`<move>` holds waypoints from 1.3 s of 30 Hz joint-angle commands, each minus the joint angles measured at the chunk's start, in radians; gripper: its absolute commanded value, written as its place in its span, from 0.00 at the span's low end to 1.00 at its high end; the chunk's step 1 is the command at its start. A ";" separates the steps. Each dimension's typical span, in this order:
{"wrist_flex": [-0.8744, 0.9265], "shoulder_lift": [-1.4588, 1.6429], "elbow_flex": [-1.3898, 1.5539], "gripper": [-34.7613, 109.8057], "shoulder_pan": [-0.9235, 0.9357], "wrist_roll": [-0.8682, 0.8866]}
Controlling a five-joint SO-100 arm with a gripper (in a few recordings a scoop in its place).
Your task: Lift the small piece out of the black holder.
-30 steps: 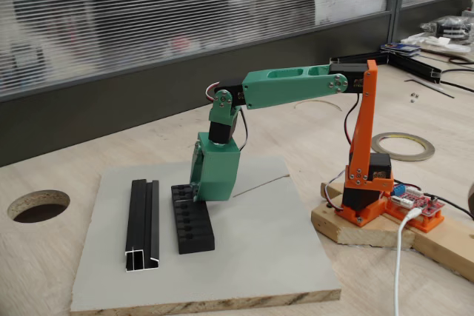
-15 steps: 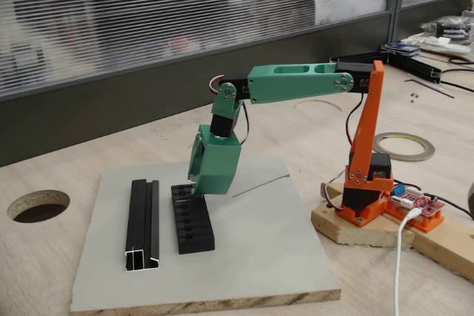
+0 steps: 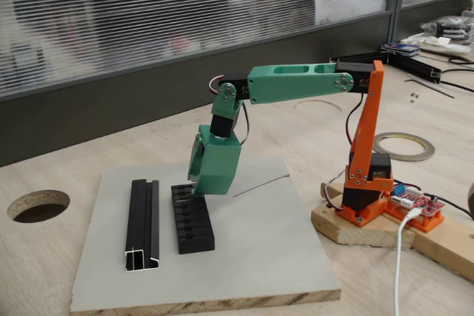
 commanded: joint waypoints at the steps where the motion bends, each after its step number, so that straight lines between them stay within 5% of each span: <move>1: 0.012 0.040 0.000 0.48 -0.017 0.014; 14: 0.011 0.040 0.000 0.28 -0.017 0.009; 39: 0.012 0.158 -0.014 0.28 -0.005 0.008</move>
